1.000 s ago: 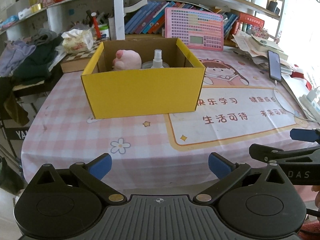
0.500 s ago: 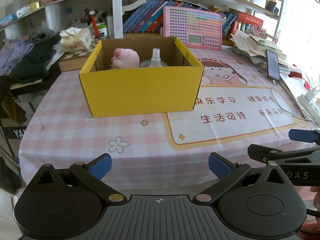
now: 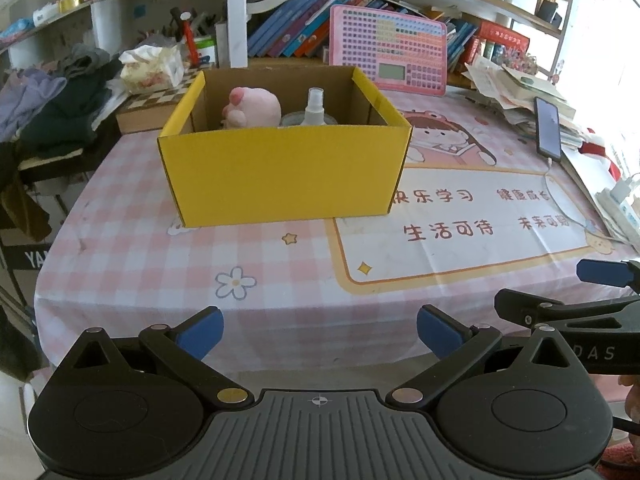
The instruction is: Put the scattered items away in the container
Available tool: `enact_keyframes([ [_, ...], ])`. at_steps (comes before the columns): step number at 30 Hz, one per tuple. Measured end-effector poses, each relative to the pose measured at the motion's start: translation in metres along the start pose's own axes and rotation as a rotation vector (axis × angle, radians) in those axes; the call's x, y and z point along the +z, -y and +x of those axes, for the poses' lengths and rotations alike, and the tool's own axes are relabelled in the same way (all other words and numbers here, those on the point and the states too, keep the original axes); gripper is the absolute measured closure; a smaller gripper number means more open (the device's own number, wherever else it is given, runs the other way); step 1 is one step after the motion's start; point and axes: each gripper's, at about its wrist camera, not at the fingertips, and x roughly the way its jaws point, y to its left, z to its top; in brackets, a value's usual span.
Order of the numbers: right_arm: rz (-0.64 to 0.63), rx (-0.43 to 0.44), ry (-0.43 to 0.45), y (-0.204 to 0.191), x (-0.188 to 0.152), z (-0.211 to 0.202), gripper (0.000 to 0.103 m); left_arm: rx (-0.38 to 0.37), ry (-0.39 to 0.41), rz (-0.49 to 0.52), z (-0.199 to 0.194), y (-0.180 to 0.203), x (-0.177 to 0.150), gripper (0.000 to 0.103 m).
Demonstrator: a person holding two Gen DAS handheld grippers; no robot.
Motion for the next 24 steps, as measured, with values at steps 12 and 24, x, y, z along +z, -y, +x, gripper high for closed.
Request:
enact_keyframes([
  [12,-0.009,0.002,-0.013,-0.0026,0.0006,0.0037,0.000,-0.003,-0.018,-0.018,0.0037,-0.0039,-0.0006,0.000],
  [24,-0.009,0.002,-0.015,-0.0017,-0.0003,0.0045,0.000,-0.006,-0.024,-0.022,0.0051,-0.0049,-0.0010,0.000],
])
